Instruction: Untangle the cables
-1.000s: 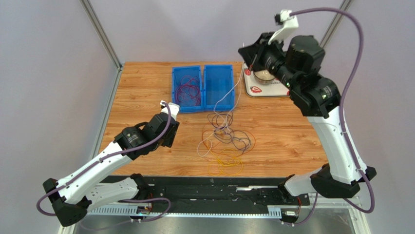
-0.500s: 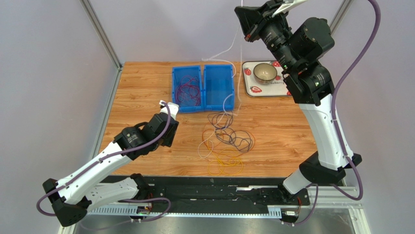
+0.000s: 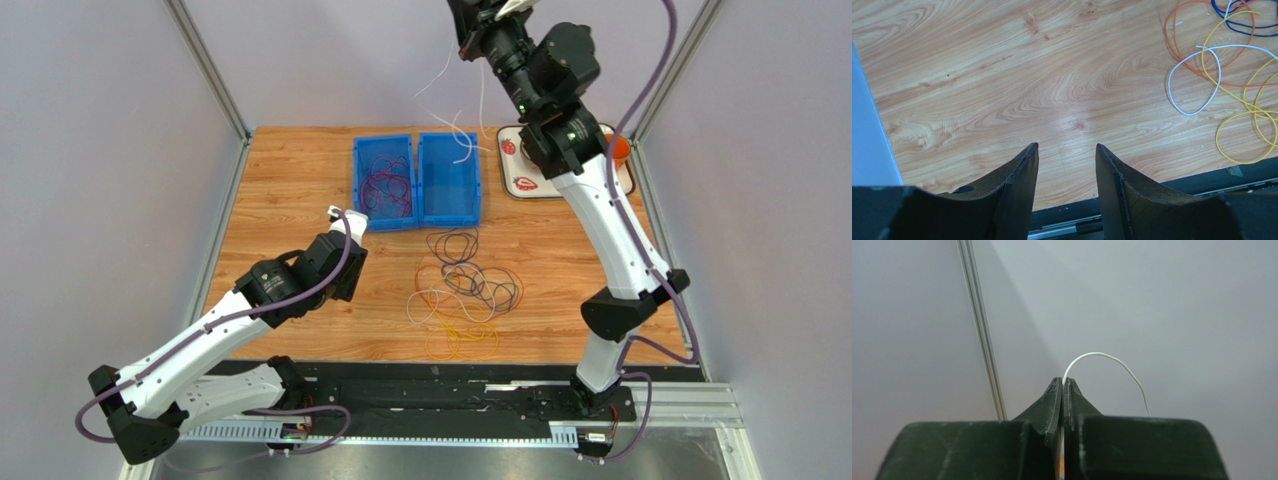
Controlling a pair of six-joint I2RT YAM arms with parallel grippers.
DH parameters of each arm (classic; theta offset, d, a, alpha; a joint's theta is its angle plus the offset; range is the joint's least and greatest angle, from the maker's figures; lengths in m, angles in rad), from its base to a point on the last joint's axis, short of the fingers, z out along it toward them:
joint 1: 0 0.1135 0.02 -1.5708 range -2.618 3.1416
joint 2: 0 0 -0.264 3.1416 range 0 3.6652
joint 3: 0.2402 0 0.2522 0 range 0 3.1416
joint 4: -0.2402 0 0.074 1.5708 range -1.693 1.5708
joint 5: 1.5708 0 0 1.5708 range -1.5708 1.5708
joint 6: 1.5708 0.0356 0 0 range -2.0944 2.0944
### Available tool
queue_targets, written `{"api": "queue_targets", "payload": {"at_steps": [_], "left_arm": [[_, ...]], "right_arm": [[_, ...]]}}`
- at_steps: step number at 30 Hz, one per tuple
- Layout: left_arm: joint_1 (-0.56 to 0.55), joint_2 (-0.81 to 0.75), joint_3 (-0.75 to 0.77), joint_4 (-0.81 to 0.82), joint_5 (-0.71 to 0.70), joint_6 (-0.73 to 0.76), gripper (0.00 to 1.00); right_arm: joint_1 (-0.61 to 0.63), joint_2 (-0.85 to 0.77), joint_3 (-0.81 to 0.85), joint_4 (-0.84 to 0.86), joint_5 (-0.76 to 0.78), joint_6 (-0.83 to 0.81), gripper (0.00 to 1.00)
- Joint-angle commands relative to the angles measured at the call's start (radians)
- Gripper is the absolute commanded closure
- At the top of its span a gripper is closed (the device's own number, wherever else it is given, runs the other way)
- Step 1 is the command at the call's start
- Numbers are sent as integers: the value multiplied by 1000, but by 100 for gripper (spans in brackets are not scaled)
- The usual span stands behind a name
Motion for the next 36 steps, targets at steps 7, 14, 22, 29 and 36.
{"api": "queue_targets", "payload": {"at_steps": [7, 14, 22, 29, 36], "left_arm": [[3, 2, 8, 2, -12, 4, 46], [3, 5, 6, 2, -13, 4, 46], [3, 16, 8, 2, -13, 5, 46], [3, 17, 8, 2, -15, 4, 46], [3, 22, 8, 0, -16, 2, 46]], "right_arm": [[-11, 115, 41, 120, 50, -67, 100], [-31, 148, 6, 130, 100, -76, 100], [-63, 113, -96, 157, 89, -44, 100], [-84, 104, -235, 210, 74, -9, 100], [-87, 125, -248, 201, 74, -9, 100]]}}
